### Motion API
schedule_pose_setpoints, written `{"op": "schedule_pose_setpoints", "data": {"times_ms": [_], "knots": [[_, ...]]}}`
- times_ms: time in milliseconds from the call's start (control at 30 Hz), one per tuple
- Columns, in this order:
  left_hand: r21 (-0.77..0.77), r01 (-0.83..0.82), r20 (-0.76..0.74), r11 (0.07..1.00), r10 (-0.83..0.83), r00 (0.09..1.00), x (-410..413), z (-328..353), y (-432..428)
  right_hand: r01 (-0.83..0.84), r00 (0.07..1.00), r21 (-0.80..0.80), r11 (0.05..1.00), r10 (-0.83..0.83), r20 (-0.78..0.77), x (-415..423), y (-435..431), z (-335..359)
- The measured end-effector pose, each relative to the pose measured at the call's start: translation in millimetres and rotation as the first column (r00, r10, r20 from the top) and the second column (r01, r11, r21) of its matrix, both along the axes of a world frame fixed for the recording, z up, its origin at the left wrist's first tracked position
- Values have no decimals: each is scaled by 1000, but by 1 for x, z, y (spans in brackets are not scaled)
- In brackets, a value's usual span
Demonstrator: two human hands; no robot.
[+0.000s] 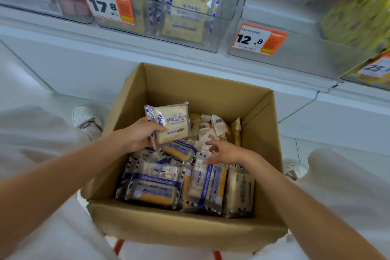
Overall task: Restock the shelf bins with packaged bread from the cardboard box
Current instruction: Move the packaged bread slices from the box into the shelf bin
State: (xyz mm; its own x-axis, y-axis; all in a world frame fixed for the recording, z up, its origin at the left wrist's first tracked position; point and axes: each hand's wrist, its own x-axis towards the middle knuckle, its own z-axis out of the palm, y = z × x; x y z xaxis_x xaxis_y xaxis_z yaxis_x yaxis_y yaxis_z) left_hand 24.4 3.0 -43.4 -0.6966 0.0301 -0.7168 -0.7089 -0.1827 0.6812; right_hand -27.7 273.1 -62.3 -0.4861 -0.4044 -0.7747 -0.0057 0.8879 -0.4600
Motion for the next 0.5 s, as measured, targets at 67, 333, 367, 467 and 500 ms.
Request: {"op": "schedule_pose_setpoints", "data": {"times_ms": [67,333,367,467,500], "knots": [[7,11,11,1000,-11,1000,-2,-7,2,-21,999,63,998,18,48,6,-1,-13],[-110,-104,-19,989,102,995,-6,-4,3,118,981,-137,984,-137,-141,-25,-4,29],[-127,-126,-24,984,124,992,-6,-2,2,213,940,-184,959,-253,-230,-31,-6,38],[-21,-120,-56,993,119,991,-5,11,7,411,734,-442,798,-577,-358,-27,-23,64],[69,-112,-59,991,116,991,-5,15,12,389,749,-507,769,-584,-312,-20,-33,70]]}}
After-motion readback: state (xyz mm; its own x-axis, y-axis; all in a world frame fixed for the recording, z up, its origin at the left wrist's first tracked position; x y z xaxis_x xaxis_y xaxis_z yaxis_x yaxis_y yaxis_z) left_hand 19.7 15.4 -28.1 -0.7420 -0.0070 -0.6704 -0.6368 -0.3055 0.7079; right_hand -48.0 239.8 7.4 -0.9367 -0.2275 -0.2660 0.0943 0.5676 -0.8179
